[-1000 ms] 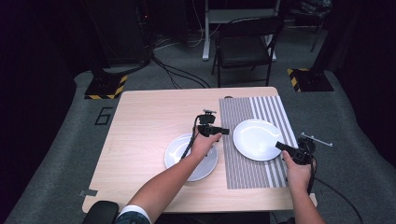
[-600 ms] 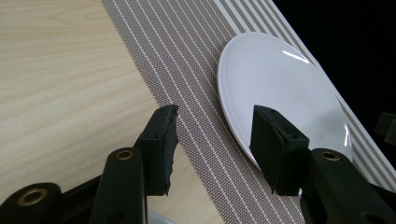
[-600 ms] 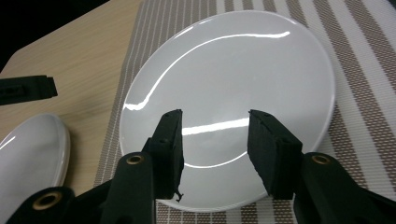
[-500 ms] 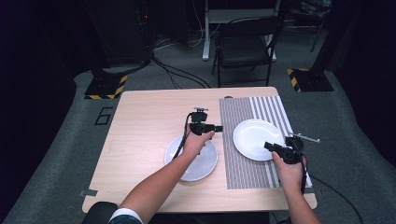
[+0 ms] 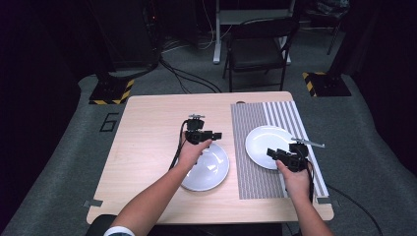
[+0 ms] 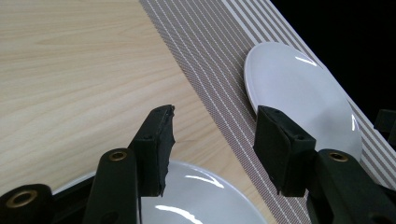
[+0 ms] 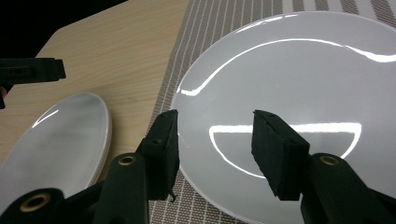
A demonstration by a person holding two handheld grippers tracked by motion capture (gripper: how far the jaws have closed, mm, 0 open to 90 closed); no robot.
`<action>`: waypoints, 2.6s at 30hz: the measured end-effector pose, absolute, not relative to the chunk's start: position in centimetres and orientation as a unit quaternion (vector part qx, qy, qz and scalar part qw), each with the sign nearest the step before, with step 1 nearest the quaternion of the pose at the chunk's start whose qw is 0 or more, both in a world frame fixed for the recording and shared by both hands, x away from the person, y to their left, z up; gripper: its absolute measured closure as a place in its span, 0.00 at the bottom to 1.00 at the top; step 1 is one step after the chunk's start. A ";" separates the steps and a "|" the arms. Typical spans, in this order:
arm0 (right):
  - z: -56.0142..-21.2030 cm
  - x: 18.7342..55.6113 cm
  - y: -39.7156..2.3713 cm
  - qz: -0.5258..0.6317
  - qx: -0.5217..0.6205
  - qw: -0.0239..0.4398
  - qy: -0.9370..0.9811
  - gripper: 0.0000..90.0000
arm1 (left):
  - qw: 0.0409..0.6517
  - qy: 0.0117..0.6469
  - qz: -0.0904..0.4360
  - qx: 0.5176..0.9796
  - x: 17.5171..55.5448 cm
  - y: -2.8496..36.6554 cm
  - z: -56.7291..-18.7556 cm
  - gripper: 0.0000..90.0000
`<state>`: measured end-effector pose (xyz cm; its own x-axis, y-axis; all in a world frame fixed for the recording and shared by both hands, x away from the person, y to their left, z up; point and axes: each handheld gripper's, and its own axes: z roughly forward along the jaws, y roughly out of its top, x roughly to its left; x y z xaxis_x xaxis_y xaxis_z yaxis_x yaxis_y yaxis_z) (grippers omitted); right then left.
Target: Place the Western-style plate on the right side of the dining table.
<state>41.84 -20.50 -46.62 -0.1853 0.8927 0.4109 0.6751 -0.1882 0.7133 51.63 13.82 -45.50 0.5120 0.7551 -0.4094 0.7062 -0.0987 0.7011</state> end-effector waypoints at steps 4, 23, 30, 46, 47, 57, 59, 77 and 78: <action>-46.5 41.8 -19.6 0.447 0.614 0.124 0.639 0.56 | 0.459 0.492 0.035 0.739 51.1 15.2 -45.4 0.52; -47.0 41.3 -18.0 0.467 0.579 0.076 0.664 0.53 | 0.450 0.504 0.068 0.734 48.4 21.9 -46.0 0.49; -47.1 41.2 -17.5 0.460 0.568 0.083 0.677 0.49 | 0.440 0.506 0.076 0.738 47.5 23.9 -46.3 0.48; -47.8 40.8 -15.0 0.447 0.517 0.082 0.725 0.46 | 0.421 0.527 0.095 0.732 45.3 27.7 -48.4 0.46; -47.9 40.9 -14.9 0.446 0.515 0.079 0.728 0.45 | 0.421 0.528 0.093 0.732 45.2 27.9 -48.5 0.46; -48.6 40.9 -13.6 0.433 0.490 0.082 0.752 0.43 | 0.420 0.532 0.103 0.728 44.5 29.5 -49.5 0.44; -48.8 40.9 -13.3 0.431 0.482 0.081 0.759 0.44 | 0.416 0.533 0.109 0.729 44.5 29.8 -49.6 0.44; -49.6 40.4 -11.9 0.424 0.436 0.078 0.790 0.50 | 0.384 0.533 0.127 0.743 44.8 30.5 -51.0 0.43; -49.7 40.4 -11.9 0.427 0.429 0.076 0.793 0.50 | 0.387 0.536 0.128 0.740 44.8 30.4 -51.1 0.43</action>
